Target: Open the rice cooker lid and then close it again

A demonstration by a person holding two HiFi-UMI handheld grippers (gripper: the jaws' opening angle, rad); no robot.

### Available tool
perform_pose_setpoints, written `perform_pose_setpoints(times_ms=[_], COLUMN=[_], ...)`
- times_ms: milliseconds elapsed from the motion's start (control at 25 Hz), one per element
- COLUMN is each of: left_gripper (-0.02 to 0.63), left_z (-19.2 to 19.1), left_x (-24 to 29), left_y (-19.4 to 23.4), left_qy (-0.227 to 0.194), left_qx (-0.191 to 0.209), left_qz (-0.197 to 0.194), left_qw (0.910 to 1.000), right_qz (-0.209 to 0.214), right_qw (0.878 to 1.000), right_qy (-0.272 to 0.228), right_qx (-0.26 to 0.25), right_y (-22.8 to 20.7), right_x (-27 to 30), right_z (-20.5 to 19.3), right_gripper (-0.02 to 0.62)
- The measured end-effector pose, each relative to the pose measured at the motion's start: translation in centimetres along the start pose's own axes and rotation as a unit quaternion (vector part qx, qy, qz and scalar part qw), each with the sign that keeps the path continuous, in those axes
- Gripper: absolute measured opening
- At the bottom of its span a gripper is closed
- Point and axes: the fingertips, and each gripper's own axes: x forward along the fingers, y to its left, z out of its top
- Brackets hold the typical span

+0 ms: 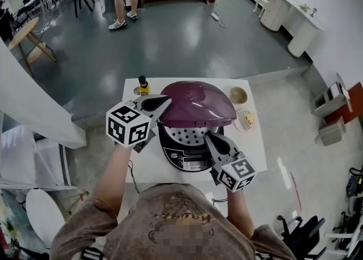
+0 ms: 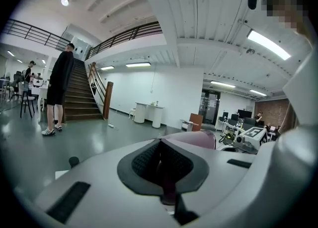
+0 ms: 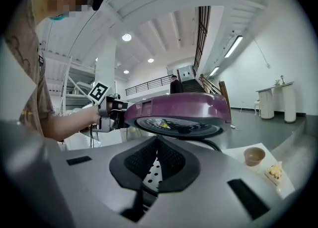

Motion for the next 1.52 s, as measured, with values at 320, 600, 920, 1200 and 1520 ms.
perform_pose_setpoints(times_ms=[320,600,920,1200,1520], left_gripper=[0.02,0.02,0.02,0.02,0.02], left_z=[1.8,3.2,3.8,3.1,2.9], left_x=[-0.3,-0.6,-1.3,-0.5,0.1], left_y=[1.7,3.2,5.3,6.6,8.5], left_qy=[-0.054,-0.076,-0.102,-0.094,-0.1], left_qx=[-0.04,-0.031,-0.048,-0.041,-0.018], left_qz=[0.001,0.022,0.037,0.044,0.06], left_qw=[0.9977,0.9964,0.9929,0.9938,0.993], right_qz=[0.008,0.007,0.005,0.003,-0.001], right_qw=[1.0,0.999,0.999,0.999,0.999], right_qy=[0.011,0.027,0.032,0.032,0.035], right_qx=[-0.012,-0.026,-0.031,-0.031,-0.033], right_y=[-0.1,-0.7,-0.8,-0.7,-0.8], right_x=[1.0,2.0,2.5,2.3,2.6], right_z=[-0.5,-1.1,-1.2,-1.1,-1.2], right_gripper=[0.005,0.005,0.005,0.004,0.004])
